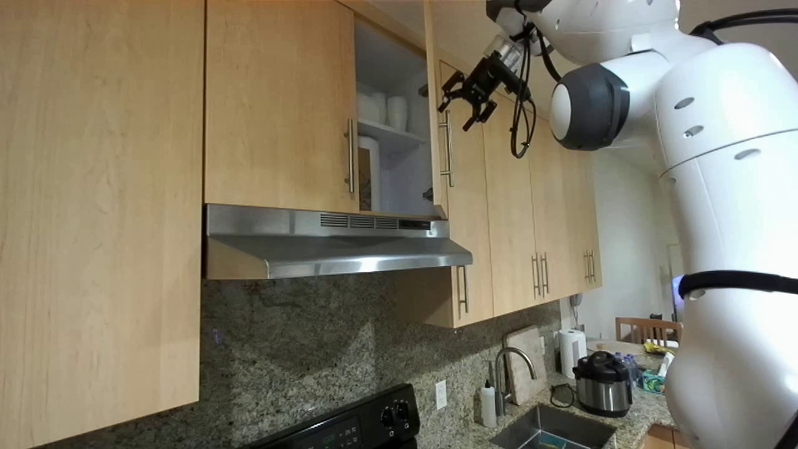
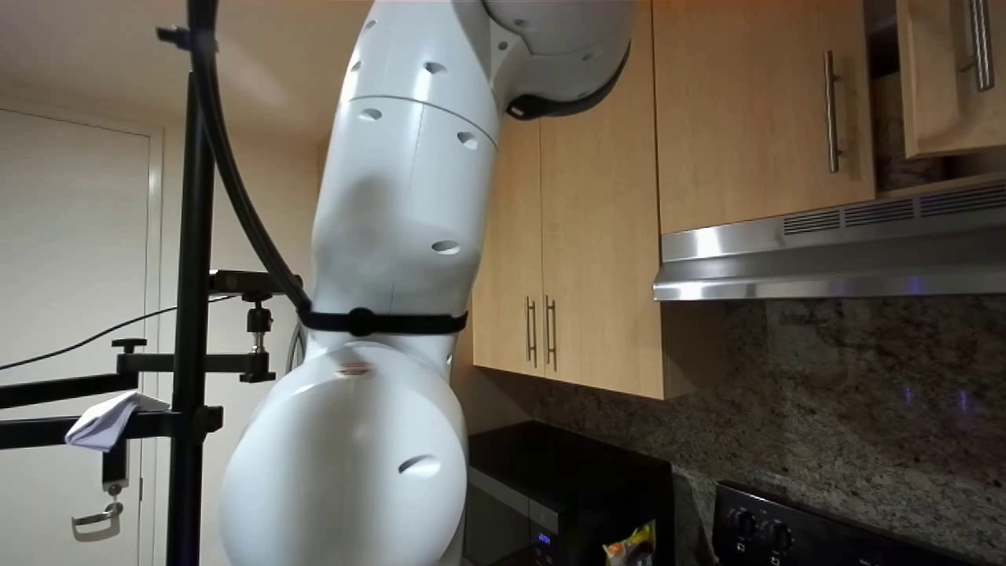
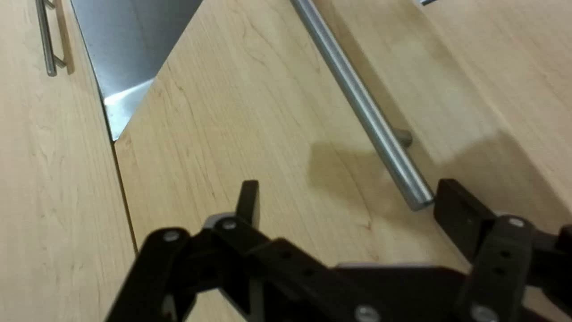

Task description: Close the right cabinet door

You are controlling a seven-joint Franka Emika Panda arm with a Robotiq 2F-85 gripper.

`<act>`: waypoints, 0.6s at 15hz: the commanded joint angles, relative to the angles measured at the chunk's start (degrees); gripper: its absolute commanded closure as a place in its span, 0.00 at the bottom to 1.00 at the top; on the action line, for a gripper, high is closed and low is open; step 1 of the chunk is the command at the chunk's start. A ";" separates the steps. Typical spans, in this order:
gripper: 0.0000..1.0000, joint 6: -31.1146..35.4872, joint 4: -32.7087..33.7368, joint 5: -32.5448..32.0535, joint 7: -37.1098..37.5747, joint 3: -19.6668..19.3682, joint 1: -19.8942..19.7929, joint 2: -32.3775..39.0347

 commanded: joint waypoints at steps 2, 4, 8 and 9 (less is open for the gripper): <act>0.00 -3.43 -1.08 -2.48 -0.41 0.44 1.85 -0.83; 0.00 -4.35 -0.76 -3.08 -0.20 0.51 2.72 -0.69; 0.00 -5.29 -0.53 -6.48 -0.21 0.47 5.09 0.11; 0.00 -4.98 -0.44 -7.33 -0.29 0.48 5.70 0.35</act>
